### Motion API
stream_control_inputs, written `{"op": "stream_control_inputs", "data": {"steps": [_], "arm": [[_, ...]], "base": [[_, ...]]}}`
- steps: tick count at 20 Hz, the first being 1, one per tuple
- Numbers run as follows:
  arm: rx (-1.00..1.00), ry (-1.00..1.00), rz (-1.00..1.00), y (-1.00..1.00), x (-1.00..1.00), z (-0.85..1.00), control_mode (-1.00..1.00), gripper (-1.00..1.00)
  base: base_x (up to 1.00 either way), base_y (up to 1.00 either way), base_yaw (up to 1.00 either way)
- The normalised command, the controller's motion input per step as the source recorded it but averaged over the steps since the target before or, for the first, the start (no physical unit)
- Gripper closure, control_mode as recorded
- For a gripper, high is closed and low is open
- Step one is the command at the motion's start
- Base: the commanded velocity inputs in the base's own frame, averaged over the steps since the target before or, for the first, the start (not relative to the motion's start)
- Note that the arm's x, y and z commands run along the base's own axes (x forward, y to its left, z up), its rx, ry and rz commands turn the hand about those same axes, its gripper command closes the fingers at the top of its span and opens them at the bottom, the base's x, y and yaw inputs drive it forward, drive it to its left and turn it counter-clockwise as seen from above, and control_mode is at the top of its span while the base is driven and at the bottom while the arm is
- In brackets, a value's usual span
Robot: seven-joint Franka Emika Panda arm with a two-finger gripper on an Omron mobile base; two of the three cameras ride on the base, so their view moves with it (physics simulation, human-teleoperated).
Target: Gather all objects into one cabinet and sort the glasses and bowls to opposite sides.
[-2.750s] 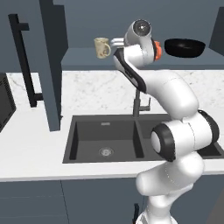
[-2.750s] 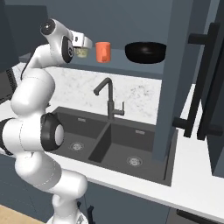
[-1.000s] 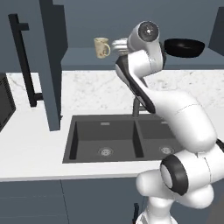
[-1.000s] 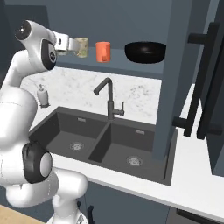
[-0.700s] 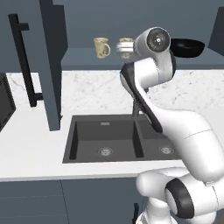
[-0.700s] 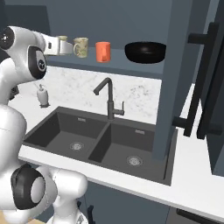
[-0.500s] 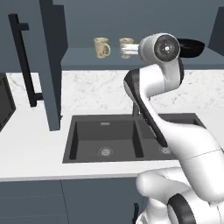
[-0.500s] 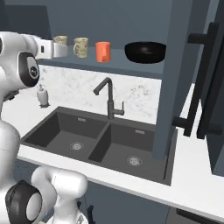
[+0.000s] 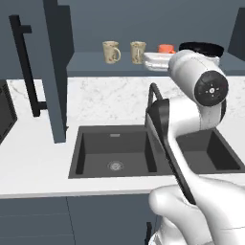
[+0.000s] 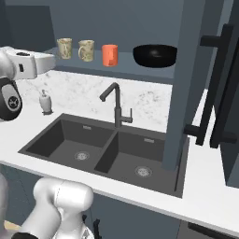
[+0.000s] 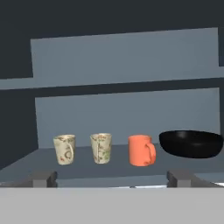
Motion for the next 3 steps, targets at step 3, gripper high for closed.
{"op": "stream_control_inputs", "data": {"steps": [3], "arm": [[0.00,-0.20,0.00,0.00,-1.00,0.29,-1.00,-1.00]], "base": [[0.00,0.00,0.00]]}}
